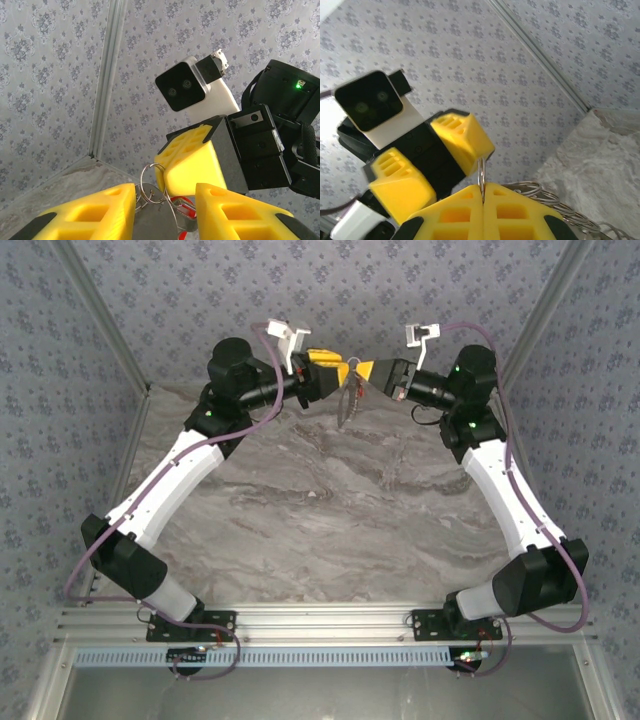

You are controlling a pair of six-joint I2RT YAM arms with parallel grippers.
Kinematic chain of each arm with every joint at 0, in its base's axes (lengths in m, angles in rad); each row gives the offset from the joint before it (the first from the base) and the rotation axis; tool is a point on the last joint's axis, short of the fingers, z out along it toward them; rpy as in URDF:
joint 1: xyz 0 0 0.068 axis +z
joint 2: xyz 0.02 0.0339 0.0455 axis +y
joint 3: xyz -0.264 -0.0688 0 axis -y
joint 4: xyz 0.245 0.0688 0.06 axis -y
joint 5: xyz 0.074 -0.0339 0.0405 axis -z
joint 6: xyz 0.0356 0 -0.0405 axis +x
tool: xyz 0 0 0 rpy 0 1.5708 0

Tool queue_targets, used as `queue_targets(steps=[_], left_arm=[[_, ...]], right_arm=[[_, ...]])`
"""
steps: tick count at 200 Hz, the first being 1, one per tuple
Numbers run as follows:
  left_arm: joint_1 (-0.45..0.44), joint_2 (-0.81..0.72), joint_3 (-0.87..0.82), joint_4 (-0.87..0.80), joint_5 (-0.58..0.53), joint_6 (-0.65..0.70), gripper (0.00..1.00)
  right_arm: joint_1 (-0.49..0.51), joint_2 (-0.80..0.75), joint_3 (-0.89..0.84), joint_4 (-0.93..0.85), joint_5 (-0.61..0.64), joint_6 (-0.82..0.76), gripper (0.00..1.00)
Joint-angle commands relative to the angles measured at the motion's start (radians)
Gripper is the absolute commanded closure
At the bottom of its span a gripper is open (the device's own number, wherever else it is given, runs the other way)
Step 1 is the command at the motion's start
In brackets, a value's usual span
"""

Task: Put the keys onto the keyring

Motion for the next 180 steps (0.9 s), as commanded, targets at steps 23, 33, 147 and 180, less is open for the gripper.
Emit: queue_targets(steps=[23,33,147,180], left_arm=[[0.049,-0.001,0.152,-0.184,0.069,0.107,0.51],[0.066,0.014,0.190,-0.236,0.094,0.114,0.48],[0.116,0.194,0.524,-0.619,0.354,0.191,0.43],[0.116,0.221,0.543,-0.627,0.388,0.162,0.45]], right_arm=[[-0.004,-0.011,0.091,-0.190,-0.044,-0.177,1.00],[-0.003,-0.011,0.100,-0.229,-0.047,-0.211,1.00],[0.009,-0.016,0.119,-0.308,-0.065,-0.291,1.00],[0.019,-0.014,0.129,-0.309,-0.062,-0.289,1.00]])
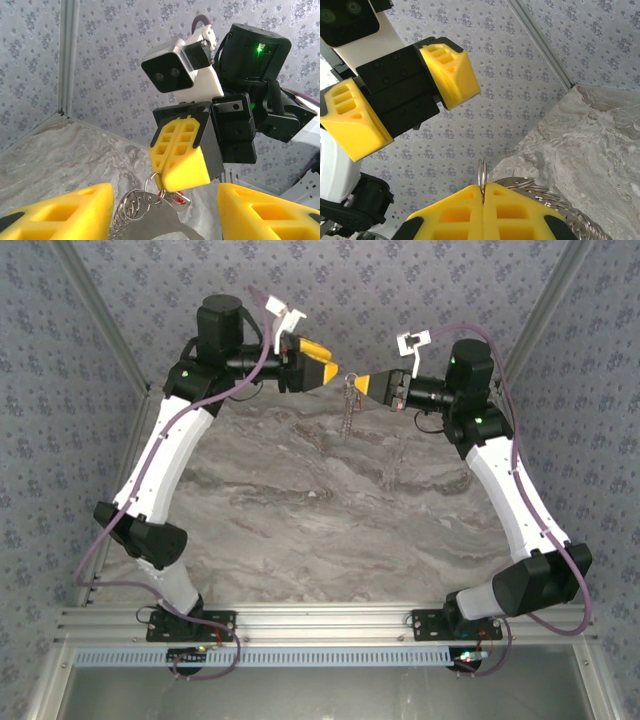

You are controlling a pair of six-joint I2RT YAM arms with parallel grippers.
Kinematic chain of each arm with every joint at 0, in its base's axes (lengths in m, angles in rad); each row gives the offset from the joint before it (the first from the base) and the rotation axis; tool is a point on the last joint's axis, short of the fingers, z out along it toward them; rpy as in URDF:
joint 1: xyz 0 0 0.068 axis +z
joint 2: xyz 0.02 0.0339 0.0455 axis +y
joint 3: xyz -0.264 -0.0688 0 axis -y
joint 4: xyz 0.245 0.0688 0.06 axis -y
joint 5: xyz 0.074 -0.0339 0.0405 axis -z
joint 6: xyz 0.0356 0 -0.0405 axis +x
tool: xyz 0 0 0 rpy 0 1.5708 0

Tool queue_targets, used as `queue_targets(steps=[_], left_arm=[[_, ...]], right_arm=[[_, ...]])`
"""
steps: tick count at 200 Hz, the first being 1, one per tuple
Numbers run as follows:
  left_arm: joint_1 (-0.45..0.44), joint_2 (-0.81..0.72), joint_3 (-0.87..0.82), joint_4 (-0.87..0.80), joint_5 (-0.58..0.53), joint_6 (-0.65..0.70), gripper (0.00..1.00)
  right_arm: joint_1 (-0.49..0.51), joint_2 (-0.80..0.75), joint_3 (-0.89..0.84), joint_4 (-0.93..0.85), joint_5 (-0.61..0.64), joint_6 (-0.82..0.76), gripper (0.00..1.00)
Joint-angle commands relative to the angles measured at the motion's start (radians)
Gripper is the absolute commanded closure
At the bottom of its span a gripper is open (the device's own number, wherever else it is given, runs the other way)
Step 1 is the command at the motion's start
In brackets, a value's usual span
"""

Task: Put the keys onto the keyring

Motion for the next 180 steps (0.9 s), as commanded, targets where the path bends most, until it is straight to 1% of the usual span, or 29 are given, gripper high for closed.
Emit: queue_targets(steps=[1,58,130,180], left_arm=[[0.003,0.016,0.044,-0.024,0.062,-0.011,0.45],[-0.002,0.042,0.062,-0.012,0.091,-0.051,0.48],[-0.022,0.065,0.069,-0.014,0.103,-0.062,0.50],[-0.026,0.074,0.076,-0.014,0.106,-0.065,0.54]], right_arm=[[0.009,-0.014,0.048,0.005,-0.023,-0.020,1.00],[0.026,-0.009,0.066,0.007,-0.018,-0.016,1.00],[0.042,-0.003,0.078,0.015,-0.013,-0.012,1.00],[0.046,-0.001,0.083,0.017,-0.009,-0.011,1.00]])
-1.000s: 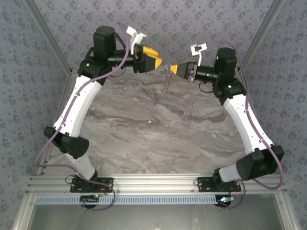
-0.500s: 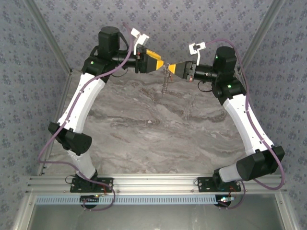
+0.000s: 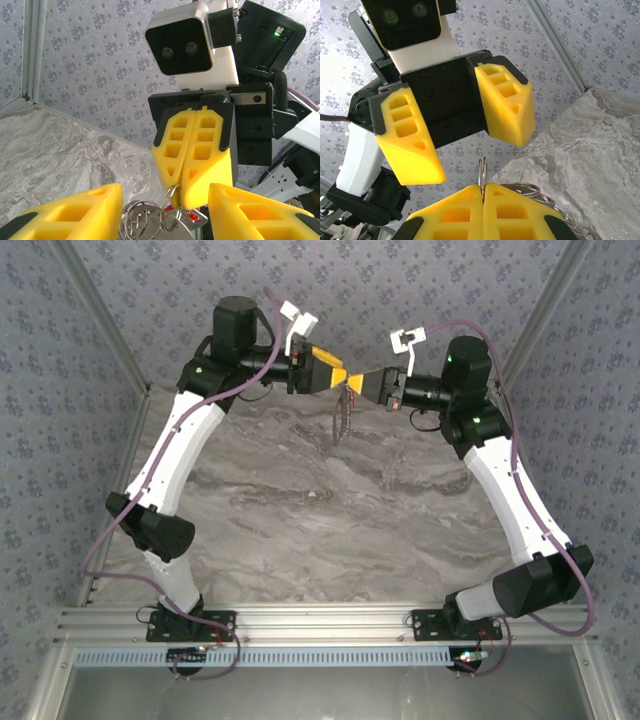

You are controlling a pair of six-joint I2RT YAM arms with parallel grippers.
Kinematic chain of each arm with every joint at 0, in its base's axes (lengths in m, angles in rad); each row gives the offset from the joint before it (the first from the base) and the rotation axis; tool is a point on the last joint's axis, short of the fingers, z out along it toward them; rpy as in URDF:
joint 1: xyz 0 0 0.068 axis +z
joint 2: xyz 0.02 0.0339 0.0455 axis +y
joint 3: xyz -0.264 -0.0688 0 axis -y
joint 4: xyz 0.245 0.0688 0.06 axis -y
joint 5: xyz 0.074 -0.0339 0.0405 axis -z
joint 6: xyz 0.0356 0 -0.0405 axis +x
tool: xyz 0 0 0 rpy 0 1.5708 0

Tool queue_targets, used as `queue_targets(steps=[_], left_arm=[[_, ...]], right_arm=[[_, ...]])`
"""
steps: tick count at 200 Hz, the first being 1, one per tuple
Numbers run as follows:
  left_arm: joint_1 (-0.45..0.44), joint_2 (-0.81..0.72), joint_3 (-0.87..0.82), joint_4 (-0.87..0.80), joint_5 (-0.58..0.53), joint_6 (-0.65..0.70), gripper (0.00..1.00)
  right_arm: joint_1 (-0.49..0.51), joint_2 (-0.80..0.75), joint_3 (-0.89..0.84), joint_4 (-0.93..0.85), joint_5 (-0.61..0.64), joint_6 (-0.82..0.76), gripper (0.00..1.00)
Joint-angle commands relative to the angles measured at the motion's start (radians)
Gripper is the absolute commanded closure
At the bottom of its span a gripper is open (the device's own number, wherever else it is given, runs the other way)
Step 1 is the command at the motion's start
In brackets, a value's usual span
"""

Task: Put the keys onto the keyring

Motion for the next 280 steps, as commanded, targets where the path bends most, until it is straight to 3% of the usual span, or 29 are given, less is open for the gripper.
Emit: queue_targets(steps=[1,71,133,148,166,185,215,280], left_arm=[[-0.007,0.007,0.035,0.005,0.029,-0.008,0.54],[-0.017,0.015,0.034,0.003,0.040,-0.014,0.70],[-0.025,0.019,0.037,0.022,0.034,-0.021,1.00],[-0.026,0.017,0.038,0.033,0.015,-0.028,1.00],[-0.026,0.012,0.038,0.048,-0.008,-0.031,1.00],[-0.025,0.005,0.035,0.063,-0.028,-0.036,1.00],[-0.028,-0.037,-0.028,0.139,-0.062,-0.034,1.00],[-0.028,-0.219,-0.373,0.571,-0.178,-0.041,1.00]], right_arm=[[0.006,-0.002,0.043,0.020,-0.009,-0.012,1.00],[0.007,0.000,0.043,0.032,-0.003,-0.005,1.00],[0.007,0.004,0.041,0.030,-0.002,-0.002,1.00],[-0.001,-0.001,0.031,0.043,-0.004,0.012,1.00],[-0.039,-0.018,-0.024,0.160,-0.007,0.122,0.79],[-0.083,-0.038,-0.085,0.301,-0.006,0.233,0.66],[-0.103,-0.055,-0.118,0.356,0.010,0.277,0.61],[-0.070,-0.051,-0.156,0.435,0.067,0.320,0.50]])
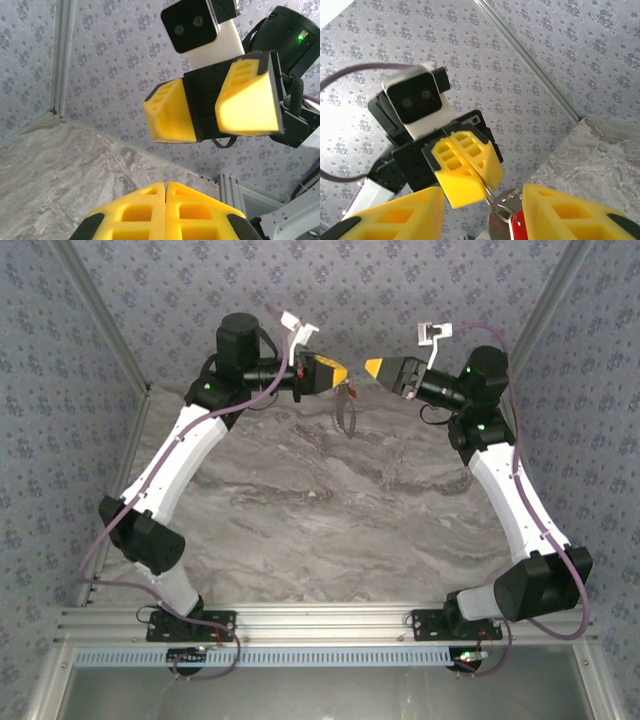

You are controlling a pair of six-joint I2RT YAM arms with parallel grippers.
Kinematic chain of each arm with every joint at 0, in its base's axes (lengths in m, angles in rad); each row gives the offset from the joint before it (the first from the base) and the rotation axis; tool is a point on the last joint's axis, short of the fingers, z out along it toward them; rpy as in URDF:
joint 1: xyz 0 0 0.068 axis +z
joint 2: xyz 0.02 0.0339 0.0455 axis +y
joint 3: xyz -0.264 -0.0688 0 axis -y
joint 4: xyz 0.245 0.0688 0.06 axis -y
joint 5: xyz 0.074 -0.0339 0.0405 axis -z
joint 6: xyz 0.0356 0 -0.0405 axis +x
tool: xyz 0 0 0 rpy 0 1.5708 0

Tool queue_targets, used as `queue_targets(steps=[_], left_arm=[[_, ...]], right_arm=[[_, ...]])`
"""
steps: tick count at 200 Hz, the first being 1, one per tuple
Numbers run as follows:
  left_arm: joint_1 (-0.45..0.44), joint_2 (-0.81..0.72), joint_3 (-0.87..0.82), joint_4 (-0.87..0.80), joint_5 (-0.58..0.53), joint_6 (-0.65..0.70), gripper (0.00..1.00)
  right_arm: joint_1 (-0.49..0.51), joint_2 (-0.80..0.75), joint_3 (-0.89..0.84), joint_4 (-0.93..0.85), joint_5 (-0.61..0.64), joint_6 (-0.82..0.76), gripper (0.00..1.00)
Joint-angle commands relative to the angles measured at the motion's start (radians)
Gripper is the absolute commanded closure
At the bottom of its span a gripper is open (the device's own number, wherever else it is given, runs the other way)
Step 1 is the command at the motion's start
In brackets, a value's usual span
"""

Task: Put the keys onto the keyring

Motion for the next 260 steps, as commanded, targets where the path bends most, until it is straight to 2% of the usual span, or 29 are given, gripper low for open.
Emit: queue_targets(steps=[1,43,121,195,260], left_arm=[[-0.006,-0.100,-0.072,0.254,-0.054,-0.008,1.00],[0.003,-0.135,-0.144,0.374,-0.097,-0.033,1.00],[0.038,-0.120,-0.204,0.615,-0.084,-0.243,1.00],[0.050,-0.090,-0.185,0.646,-0.056,-0.301,1.00],[0.056,-0.071,-0.180,0.675,-0.044,-0.349,1.00]], right_arm=[[0.016,-0.020,-0.010,0.074,0.027,0.033,0.50],[0.041,0.006,-0.020,0.149,0.051,0.090,0.49],[0.111,0.075,0.016,0.163,0.068,0.092,0.46],[0.122,0.119,0.061,0.141,0.069,0.076,0.45],[0.135,0.125,0.124,0.033,0.068,0.003,0.42]])
